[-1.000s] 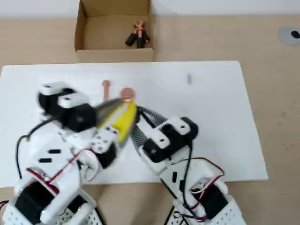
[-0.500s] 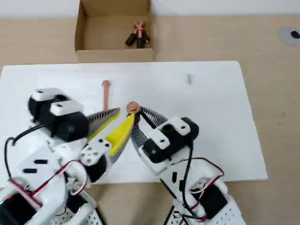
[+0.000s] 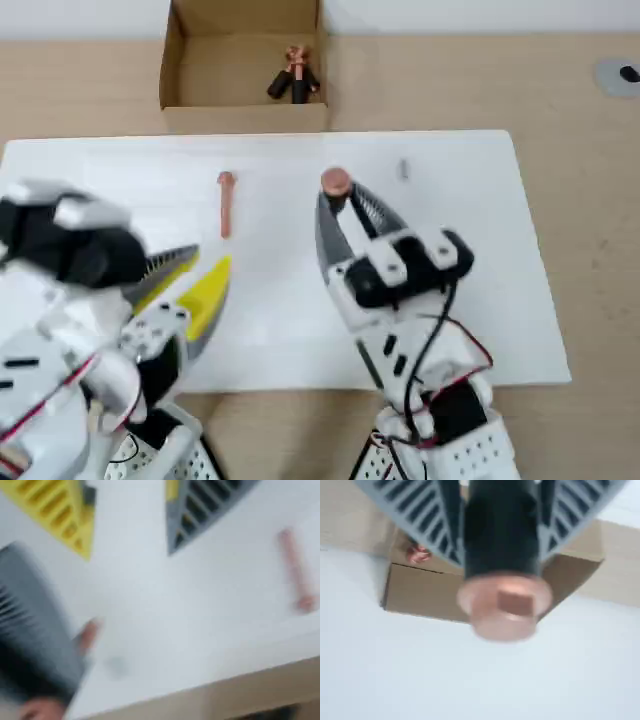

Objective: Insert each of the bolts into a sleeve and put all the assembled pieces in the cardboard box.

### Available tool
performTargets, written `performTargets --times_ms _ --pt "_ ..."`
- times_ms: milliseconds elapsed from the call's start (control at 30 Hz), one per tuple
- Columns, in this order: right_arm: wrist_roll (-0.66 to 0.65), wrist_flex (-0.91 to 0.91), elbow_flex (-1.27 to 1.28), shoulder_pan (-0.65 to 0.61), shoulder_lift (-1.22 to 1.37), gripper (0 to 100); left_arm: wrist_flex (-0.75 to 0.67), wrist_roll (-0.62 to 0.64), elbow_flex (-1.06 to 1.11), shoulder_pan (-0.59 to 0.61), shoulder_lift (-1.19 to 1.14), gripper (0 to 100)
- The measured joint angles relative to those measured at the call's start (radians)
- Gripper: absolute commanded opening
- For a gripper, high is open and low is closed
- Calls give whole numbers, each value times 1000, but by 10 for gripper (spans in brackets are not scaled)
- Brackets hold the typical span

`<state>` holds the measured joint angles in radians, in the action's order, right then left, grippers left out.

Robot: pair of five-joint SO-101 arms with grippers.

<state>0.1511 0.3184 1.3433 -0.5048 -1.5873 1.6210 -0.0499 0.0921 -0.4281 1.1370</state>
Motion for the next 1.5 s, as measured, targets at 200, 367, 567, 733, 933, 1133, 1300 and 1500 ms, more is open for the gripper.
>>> performTargets --times_ms 200,367,567,733,933,1133,1300,1500 --pt "0 -78 -336 3 483 10 34 -150 -46 209 -32 110" --pt "0 -83 -687 8 924 10 34 -245 54 359 6 110" --pt "0 -83 -1109 72 1410 10 34 -351 313 493 176 110" --pt "0 -83 -1427 140 1789 10 34 -482 482 554 384 110" --pt "0 -83 -1774 164 2180 10 34 -523 631 601 580 110" --pt "0 -77 -2087 164 2515 13 34 -523 749 652 666 110" --pt "0 40 -2337 164 2733 74 34 -523 795 692 675 110" --pt "0 288 -2596 164 2871 189 34 -523 799 704 675 110"
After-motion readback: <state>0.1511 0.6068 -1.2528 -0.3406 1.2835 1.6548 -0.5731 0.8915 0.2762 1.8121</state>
